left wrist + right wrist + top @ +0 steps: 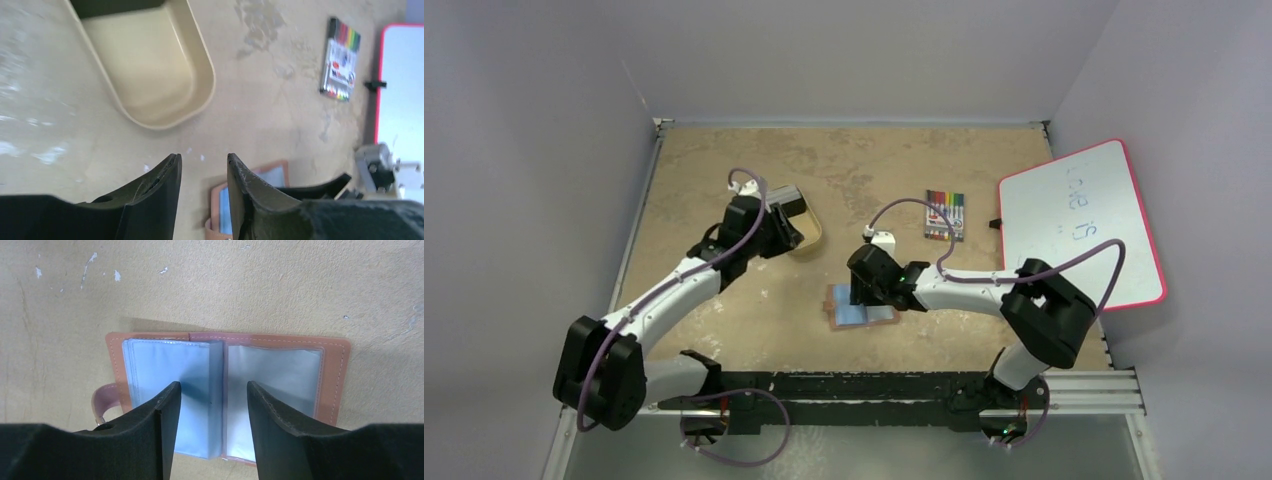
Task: Put the credit cards into the card holder
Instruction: Open the card holder at the center of the board, then pick up the credit card from the storage box, then insert the credit card into the card holder.
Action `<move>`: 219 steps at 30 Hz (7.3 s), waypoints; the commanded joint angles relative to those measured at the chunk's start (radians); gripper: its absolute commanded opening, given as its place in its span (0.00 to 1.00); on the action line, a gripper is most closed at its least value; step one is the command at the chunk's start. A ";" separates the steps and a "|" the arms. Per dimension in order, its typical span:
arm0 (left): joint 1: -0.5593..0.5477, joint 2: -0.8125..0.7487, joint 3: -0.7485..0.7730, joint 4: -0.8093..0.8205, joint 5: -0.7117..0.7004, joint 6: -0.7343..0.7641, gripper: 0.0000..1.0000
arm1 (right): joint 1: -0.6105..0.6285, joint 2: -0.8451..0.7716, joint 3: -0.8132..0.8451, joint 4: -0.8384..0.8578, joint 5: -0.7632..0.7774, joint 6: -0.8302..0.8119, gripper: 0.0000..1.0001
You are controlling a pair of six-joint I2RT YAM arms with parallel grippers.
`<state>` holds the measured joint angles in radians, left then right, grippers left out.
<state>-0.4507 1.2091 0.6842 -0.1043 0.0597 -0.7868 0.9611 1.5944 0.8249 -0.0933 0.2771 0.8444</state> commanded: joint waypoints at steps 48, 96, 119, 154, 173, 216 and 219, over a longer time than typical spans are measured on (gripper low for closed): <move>0.115 0.646 0.685 -0.247 -0.111 1.412 0.75 | 0.033 -0.003 -0.020 -0.058 0.022 0.017 0.52; 0.099 0.638 0.701 -0.177 -0.169 1.388 0.29 | 0.033 -0.007 -0.013 -0.055 0.031 0.006 0.52; 0.100 0.328 0.582 -0.115 0.151 0.611 0.00 | -0.024 -0.164 -0.100 0.152 -0.157 -0.016 0.50; -0.027 0.073 -0.376 1.004 0.525 -0.604 0.00 | -0.282 -0.318 -0.406 0.944 -0.676 0.235 0.48; -0.066 -0.036 -0.232 0.284 0.268 -0.152 0.46 | -0.283 -0.395 -0.370 0.598 -0.544 0.100 0.00; -0.215 0.141 -0.285 0.243 0.034 -0.083 0.00 | -0.291 -0.362 -0.566 0.676 -0.529 0.172 0.00; -0.215 0.143 -0.295 0.255 0.031 -0.094 0.00 | -0.292 -0.377 -0.570 0.679 -0.528 0.168 0.00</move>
<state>-0.6586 1.3575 0.4187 0.1505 0.1303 -0.8654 0.6727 1.2530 0.2626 0.5301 -0.2306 1.0061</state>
